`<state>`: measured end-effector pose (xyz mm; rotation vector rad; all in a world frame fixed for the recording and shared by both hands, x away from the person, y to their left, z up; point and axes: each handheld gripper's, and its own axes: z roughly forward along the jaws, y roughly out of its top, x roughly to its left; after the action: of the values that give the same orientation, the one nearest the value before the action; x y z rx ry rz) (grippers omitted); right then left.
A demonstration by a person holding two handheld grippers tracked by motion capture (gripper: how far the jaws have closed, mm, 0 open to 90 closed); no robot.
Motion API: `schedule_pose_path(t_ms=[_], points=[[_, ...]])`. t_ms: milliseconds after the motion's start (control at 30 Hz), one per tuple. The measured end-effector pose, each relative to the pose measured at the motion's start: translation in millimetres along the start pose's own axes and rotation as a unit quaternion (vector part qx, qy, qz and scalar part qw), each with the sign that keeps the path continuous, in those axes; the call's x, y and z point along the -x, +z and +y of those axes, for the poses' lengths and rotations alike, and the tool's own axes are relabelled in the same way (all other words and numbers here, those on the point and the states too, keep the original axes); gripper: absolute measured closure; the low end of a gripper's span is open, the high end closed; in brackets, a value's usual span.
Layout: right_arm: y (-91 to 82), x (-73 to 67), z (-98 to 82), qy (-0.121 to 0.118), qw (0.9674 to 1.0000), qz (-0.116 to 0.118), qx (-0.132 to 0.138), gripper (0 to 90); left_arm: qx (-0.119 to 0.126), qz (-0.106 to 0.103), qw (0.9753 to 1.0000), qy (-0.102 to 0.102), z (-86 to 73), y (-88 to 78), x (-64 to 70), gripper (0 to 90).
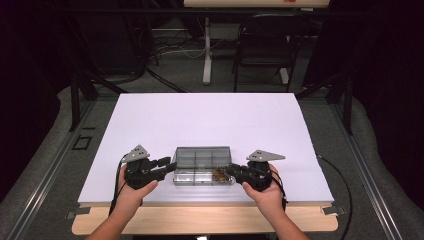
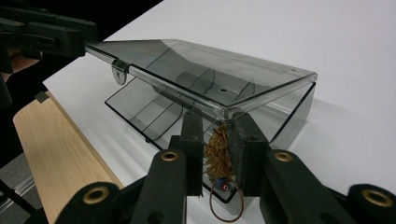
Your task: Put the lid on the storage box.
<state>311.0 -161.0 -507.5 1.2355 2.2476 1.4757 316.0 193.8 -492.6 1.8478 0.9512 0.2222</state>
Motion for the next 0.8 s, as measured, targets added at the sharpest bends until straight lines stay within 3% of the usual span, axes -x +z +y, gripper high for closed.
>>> schedule_pose_path(t_ms=[500,800], points=[[-4.3,1.3,-6.2,0.003,1.0000,0.004,0.001,82.5,-0.013,0.003,0.9999,-0.008,-17.0,-11.5,-4.4,66.8],[-5.2,4.2,-10.2,0.012,0.9999,0.006,0.002,81.6,-0.025,0.003,0.9997,-0.006,-25.5,-8.4,-4.1,71.6]])
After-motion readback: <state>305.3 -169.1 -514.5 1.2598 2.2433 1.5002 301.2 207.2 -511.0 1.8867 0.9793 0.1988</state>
